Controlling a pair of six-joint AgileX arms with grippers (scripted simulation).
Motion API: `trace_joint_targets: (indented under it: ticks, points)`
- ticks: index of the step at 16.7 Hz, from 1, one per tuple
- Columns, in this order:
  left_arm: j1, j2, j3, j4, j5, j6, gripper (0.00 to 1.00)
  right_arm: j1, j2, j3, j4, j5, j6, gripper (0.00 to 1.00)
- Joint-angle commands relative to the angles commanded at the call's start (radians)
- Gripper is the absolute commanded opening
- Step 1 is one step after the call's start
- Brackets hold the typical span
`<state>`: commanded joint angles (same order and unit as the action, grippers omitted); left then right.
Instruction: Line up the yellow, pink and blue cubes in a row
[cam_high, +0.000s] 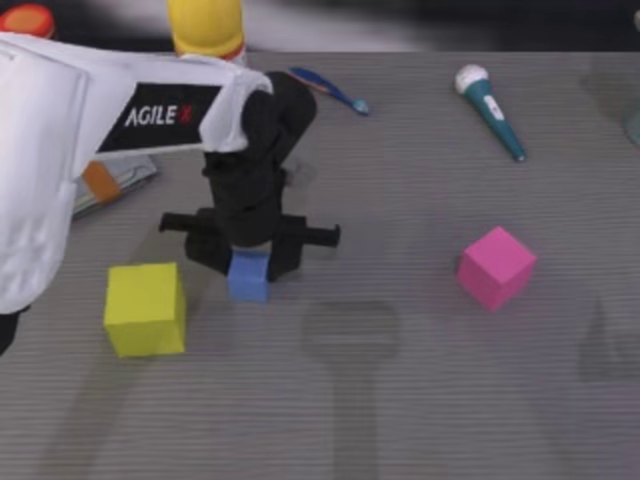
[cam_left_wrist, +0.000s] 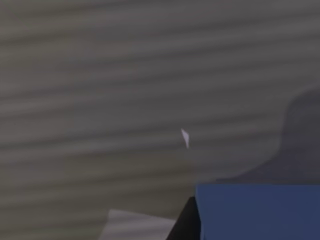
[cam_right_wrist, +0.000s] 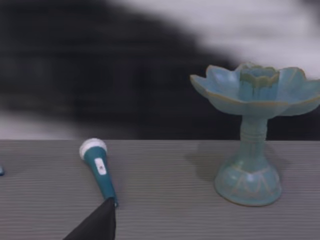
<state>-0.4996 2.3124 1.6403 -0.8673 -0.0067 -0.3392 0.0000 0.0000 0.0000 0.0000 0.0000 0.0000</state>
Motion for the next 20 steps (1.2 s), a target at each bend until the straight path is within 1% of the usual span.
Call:
trace_joint_targets:
  ticks: [2, 7, 13, 14, 16, 18, 20]
  points:
    - [0.003, -0.013, 0.028, -0.038, -0.001, -0.001, 0.0, 0.0, 0.0, 0.0, 0.0, 0.0, 0.0, 1.0]
    - [0.017, -0.08, 0.126, -0.212, -0.001, -0.003, 0.0, 0.0, 0.0, 0.0, 0.0, 0.0, 0.0, 1.0]
    - [0.011, -0.084, 0.135, -0.224, -0.001, -0.003, 0.0, 0.0, 0.0, 0.0, 0.0, 0.0, 0.0, 1.0]
    - [-0.001, -0.077, 0.147, -0.231, -0.002, -0.016, 0.0, 0.0, 0.0, 0.0, 0.0, 0.0, 0.0, 1.0]
    - [-0.052, -0.052, 0.194, -0.256, -0.004, -0.072, 0.0, 0.0, 0.0, 0.0, 0.0, 0.0, 0.0, 1.0]
    - [-0.127, -0.019, 0.259, -0.293, -0.007, -0.17, 0.0, 0.0, 0.0, 0.0, 0.0, 0.0, 0.0, 1.0]
    - [-0.215, 0.016, 0.331, -0.335, -0.01, -0.3, 0.0, 0.0, 0.0, 0.0, 0.0, 0.0, 0.0, 1.0]
